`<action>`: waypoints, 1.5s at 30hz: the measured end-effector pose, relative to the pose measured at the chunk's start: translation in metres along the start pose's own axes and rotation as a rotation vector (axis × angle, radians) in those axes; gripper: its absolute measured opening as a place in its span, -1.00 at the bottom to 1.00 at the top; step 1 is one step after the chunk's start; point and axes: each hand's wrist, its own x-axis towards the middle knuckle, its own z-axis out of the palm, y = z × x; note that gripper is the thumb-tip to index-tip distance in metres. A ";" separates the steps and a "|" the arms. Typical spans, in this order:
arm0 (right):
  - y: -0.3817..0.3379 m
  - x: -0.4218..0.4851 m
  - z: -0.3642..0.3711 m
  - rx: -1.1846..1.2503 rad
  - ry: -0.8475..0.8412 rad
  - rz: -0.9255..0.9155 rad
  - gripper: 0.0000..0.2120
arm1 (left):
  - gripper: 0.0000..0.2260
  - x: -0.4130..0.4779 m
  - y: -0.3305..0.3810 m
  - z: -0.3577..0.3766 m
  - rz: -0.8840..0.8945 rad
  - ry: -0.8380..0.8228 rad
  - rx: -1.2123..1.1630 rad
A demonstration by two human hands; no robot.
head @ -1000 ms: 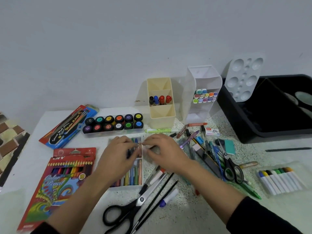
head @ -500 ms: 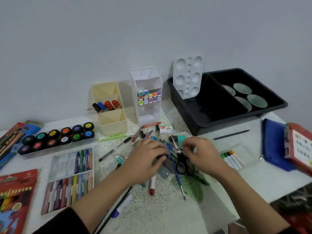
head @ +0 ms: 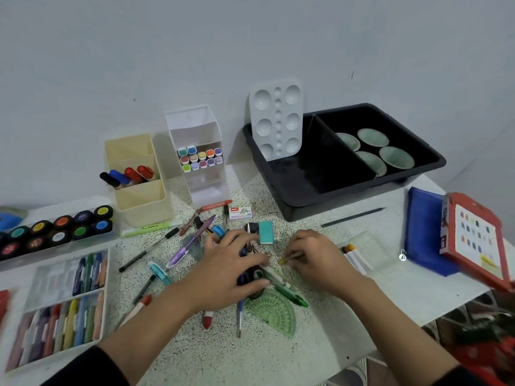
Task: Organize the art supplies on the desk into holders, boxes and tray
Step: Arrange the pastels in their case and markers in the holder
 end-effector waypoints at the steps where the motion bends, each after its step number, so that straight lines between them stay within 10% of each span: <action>1: 0.001 0.002 0.000 0.006 0.006 -0.003 -0.91 | -0.61 -0.003 -0.003 0.000 -0.009 0.024 0.004; 14: -0.036 0.021 0.009 0.413 0.068 -0.002 -0.95 | -0.53 -0.038 -0.029 0.001 -0.160 0.181 -0.036; 28: -0.086 0.043 0.037 0.175 0.014 -0.145 -0.93 | -0.63 -0.080 -0.083 -0.012 -0.378 0.197 0.053; 45: -0.124 0.070 0.041 0.403 0.290 0.126 -0.94 | -0.73 -0.081 -0.075 -0.037 -0.156 0.242 -0.062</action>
